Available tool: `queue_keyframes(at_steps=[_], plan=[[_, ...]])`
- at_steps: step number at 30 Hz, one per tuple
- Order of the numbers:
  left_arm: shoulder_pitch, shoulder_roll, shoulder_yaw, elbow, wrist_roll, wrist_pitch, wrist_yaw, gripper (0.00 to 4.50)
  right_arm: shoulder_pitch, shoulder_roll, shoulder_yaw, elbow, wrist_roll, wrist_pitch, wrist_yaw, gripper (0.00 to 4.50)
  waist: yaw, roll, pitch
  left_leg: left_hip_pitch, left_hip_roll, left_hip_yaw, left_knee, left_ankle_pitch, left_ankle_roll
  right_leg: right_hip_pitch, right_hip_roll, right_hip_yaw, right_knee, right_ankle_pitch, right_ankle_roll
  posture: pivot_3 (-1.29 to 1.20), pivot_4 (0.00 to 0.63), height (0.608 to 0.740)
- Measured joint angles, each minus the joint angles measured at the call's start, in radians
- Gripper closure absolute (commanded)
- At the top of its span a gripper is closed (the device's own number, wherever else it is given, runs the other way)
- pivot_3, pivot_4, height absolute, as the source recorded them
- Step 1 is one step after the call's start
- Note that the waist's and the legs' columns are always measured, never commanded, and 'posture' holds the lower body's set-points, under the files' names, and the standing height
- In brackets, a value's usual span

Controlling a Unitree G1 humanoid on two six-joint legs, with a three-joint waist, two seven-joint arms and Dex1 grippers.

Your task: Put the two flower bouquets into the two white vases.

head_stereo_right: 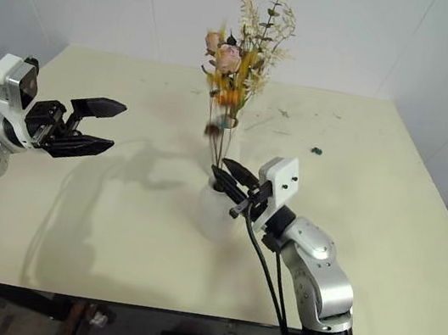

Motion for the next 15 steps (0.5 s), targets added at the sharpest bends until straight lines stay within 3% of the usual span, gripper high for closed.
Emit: queue_keyframes(at_steps=[6, 10, 15], plan=[[-0.003, -0.010, 0.000, 0.001, 0.002, -0.008, 0.000, 0.00, 0.040, -0.068, -0.009, -0.084, 0.042, 0.030, 0.015, 0.04, 0.002, 0.000, 0.000, 0.000, 0.000, 0.000, 0.000, 0.000, 0.000, 0.000, 0.000, 0.000, 0.000, 0.000, 0.000, 0.00, 0.150, 0.740], [-0.009, -0.027, -0.001, 0.003, 0.008, -0.010, 0.000, 0.00, 0.060, -0.142, -0.058, -0.153, 0.102, 0.084, 0.021, 0.04, 0.004, 0.000, 0.000, 0.000, 0.000, 0.000, 0.000, 0.000, 0.000, 0.000, 0.000, 0.000, 0.000, 0.000, 0.000, 0.00, 0.150, 0.740], [-0.021, -0.039, -0.001, 0.021, 0.013, -0.015, 0.000, 0.00, 0.126, -0.346, -0.194, -0.256, 0.219, 0.205, 0.061, 0.04, 0.016, 0.000, 0.000, 0.000, 0.000, 0.000, 0.000, 0.000, 0.000, 0.001, 0.000, 0.000, -0.002, 0.000, 0.000, 0.00, 0.150, 0.740]])
